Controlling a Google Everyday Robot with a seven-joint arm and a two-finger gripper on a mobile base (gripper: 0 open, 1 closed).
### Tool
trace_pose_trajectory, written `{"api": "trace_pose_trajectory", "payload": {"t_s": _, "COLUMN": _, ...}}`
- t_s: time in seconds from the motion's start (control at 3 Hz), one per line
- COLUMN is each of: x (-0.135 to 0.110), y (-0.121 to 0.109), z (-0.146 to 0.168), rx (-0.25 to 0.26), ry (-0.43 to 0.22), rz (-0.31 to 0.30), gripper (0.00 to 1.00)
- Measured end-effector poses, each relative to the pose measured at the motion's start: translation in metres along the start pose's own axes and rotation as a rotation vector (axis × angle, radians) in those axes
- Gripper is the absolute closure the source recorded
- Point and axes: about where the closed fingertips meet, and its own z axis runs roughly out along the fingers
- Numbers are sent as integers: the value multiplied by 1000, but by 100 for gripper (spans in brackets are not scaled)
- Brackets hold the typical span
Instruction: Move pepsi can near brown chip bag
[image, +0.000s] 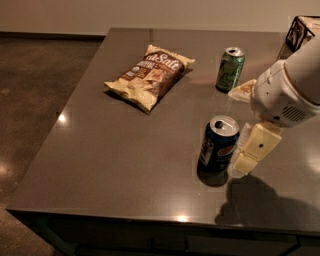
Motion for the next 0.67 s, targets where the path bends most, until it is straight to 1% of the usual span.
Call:
{"api": "trace_pose_trajectory", "payload": {"t_s": 0.33, "x": -10, "y": 0, "z": 17, "rx": -14, "ry": -52, "rz": 9, "gripper": 0}}
{"api": "trace_pose_trajectory", "payload": {"t_s": 0.67, "x": -16, "y": -1, "z": 28, "rx": -21, "ry": -78, "rz": 13, "gripper": 16}}
